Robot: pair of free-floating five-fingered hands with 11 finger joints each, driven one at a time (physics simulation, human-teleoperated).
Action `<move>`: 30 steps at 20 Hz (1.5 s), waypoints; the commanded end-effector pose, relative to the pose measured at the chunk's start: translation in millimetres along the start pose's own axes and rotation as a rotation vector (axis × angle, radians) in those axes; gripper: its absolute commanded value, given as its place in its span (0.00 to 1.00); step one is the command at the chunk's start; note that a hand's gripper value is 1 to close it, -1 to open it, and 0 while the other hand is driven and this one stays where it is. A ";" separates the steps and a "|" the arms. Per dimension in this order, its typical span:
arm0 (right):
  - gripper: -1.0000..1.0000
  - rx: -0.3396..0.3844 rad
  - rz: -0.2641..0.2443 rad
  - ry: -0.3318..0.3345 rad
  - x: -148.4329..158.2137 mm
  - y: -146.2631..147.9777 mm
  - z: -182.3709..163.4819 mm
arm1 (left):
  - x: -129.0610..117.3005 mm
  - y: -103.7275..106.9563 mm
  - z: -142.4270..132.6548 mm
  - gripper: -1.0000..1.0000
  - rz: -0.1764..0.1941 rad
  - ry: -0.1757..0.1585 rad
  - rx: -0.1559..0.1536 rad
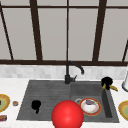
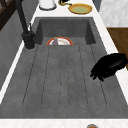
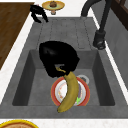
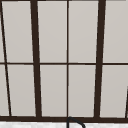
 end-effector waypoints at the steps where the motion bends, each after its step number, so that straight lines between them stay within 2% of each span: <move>1: 1.00 -0.008 -0.023 0.013 -21.9 -0.3 16.2 | 0.0 0.0 0.0 0.50 0.000 0.000 0.000; 10: 1.00 -0.016 -0.031 -0.003 -76.4 12.3 50.7 | 0.0 0.0 0.0 0.50 0.000 0.000 0.000; 14: 1.00 -0.021 -0.034 -0.015 -94.9 22.9 54.1 | 0.0 0.0 0.0 0.50 0.000 0.000 0.000; 15: 0.00 -0.018 -0.025 -0.018 -95.0 22.4 52.0 | 0.0 0.0 0.0 0.50 0.000 0.000 0.000; 16: 0.00 0.004 -0.019 -0.004 -89.6 19.5 49.2 | 0.0 0.0 0.0 0.50 0.000 0.000 0.000; 17: 0.00 0.043 -0.016 0.000 -71.8 27.2 40.2 | 0.0 0.0 0.0 0.50 0.000 0.000 0.000; 18: 0.00 0.068 -0.010 0.020 -68.4 33.5 35.0 | 0.0 0.0 0.0 0.50 0.000 0.000 0.000; 21: 0.00 0.104 0.005 0.071 -61.7 39.9 17.2 | 0.0 0.0 0.0 0.50 0.000 0.000 0.000; 27: 0.00 0.167 0.007 0.098 -31.1 58.1 -12.6 | 0.0 0.0 0.0 0.50 0.000 0.000 0.000; 30: 0.00 0.194 0.008 0.132 -39.9 76.8 -7.8 | 0.0 0.0 0.0 0.50 0.000 0.000 0.000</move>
